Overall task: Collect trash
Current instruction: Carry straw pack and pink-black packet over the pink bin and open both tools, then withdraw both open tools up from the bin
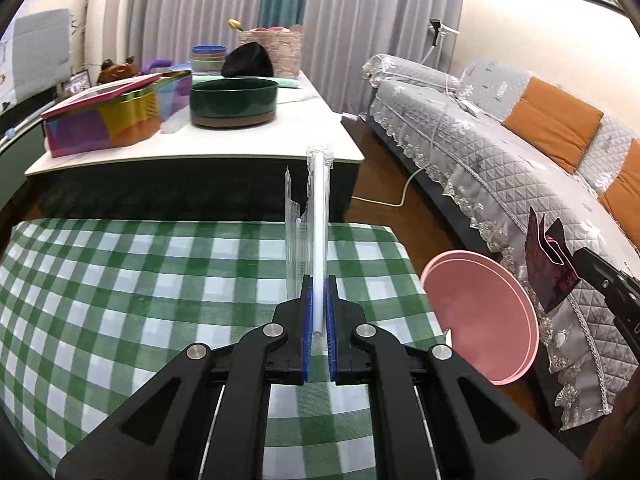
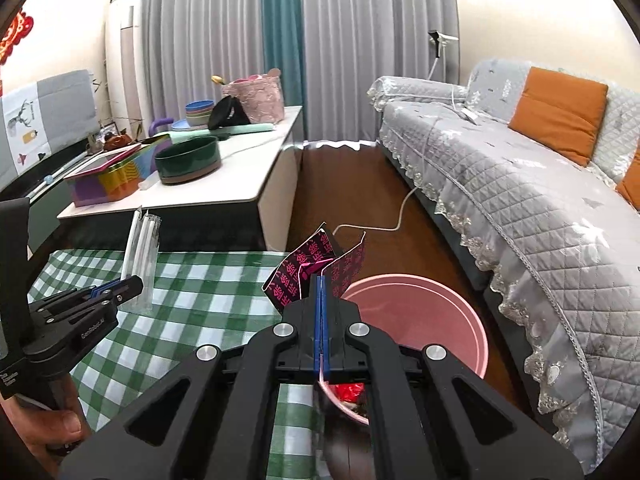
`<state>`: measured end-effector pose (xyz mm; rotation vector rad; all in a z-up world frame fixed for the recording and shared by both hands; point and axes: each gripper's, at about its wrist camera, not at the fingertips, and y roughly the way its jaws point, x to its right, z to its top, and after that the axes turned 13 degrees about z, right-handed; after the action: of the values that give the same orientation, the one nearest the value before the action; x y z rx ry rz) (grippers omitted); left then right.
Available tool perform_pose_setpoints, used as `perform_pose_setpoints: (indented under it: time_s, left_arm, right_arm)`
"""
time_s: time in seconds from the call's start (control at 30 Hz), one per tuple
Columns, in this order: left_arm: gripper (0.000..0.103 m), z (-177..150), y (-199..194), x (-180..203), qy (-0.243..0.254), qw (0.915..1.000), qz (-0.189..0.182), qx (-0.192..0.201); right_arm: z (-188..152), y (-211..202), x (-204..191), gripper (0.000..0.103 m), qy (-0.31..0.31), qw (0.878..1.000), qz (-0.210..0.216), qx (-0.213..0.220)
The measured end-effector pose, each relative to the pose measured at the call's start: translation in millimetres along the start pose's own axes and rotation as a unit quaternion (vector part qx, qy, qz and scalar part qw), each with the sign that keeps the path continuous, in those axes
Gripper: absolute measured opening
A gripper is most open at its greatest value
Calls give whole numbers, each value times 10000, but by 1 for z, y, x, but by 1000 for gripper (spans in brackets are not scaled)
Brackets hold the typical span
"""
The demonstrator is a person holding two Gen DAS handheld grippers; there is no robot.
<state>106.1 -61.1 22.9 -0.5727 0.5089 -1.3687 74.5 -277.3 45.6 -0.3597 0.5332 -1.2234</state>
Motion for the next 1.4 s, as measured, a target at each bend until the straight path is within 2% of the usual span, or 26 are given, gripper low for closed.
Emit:
perform_pose_setpoints:
  time_s: [0.3, 0.6, 1.2, 1.23, 1.27, 1.3, 1.33, 1.37, 1.4]
  left_arm:
    - [6, -4, 8, 33, 219, 9990, -402, -17]
    - [6, -13, 16, 71, 545, 9927, -1076, 80]
    - [6, -29, 52, 145, 986, 9795, -1747, -187]
    - [6, -30, 55, 148, 1020, 9781, -1798, -250]
    - [14, -31, 58, 151, 1053, 9767, -1842, -324]
    - [38, -33, 61, 154, 1081, 9751, -1886, -437]
    - [50, -36, 61, 154, 1070, 9751, -1882, -473]
    - [57, -37, 61, 153, 1042, 9761, -1853, -445]
    - [57, -38, 60, 152, 1022, 9773, -1810, -404]
  right_arm:
    - [-6, 2, 27, 0, 201, 9995, -230, -17]
    - [-10, 6, 67, 0, 521, 9968, -602, -19]
    - [-29, 27, 110, 1, 695, 9918, -1041, -264]
    - [-30, 28, 112, 2, 726, 9915, -1045, -283]
    - [-32, 31, 115, 6, 791, 9909, -1033, -339]
    - [-33, 35, 117, 11, 855, 9903, -1003, -437]
    - [-35, 39, 119, 31, 896, 9895, -999, -531]
    - [-36, 39, 119, 54, 902, 9889, -1051, -537]
    - [-37, 38, 120, 60, 898, 9880, -1164, -482]
